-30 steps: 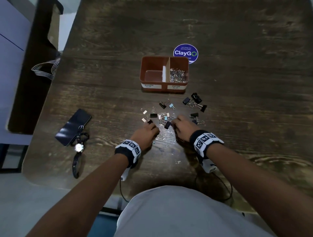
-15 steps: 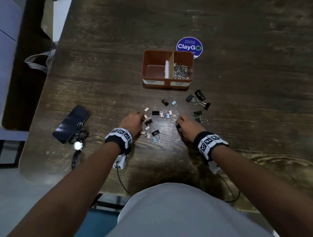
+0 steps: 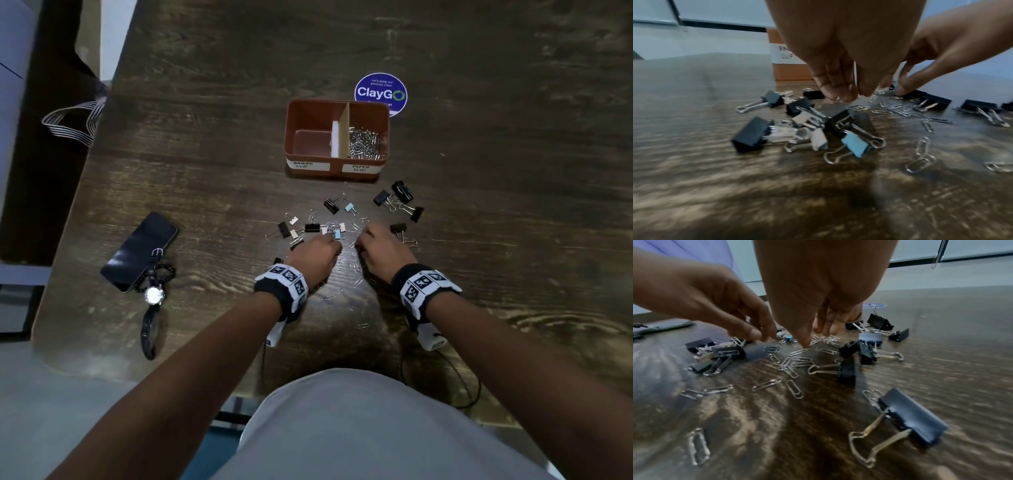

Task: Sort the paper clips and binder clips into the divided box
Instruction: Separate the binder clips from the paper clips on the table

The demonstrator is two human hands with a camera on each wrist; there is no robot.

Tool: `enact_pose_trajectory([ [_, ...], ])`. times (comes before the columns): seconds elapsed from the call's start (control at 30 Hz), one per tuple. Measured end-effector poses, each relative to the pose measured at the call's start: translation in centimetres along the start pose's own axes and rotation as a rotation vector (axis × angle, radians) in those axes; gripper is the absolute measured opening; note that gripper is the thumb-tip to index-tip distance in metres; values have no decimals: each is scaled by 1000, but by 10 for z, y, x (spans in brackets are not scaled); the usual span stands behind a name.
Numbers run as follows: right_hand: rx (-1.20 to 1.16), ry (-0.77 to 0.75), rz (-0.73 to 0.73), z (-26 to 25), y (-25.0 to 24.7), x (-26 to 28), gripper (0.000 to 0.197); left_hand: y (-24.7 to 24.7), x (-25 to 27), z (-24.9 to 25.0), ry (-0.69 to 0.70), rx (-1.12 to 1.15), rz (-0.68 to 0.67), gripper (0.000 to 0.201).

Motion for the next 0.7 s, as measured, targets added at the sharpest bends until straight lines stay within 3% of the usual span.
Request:
enact_pose_trajectory([
  [0.13, -28, -48, -62, -10, 16, -4, 45, 14, -3, 7, -64, -65, -41, 29],
  [0.23, -19, -61, -54, -11, 22, -9, 38, 20, -5, 6, -67, -119, -66, 37],
  [0.37, 2, -103, -67, -12, 26, -13, 36, 25, -9, 4, -58, -172, -77, 32],
  [0.5, -9, -84, -61, -5, 28, -11, 25, 32, -10, 7, 18, -193, -122, 40],
  [0.63, -26, -71, -77, 1, 33, -2, 29, 17, -18, 3, -60, 158, -53, 40],
  [0.7, -167, 31, -95, 11, 34, 3, 33, 3, -23, -1, -83, 277, 3, 36],
])
Point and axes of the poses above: each hand's wrist, its own x-axis away from the middle knuckle, its own y-axis out of the palm, z = x × y, the point moved 8 cm from there along -x, towards the middle knuckle, and after that the axes turned 8 degrees about z, right-handed, at the moved point
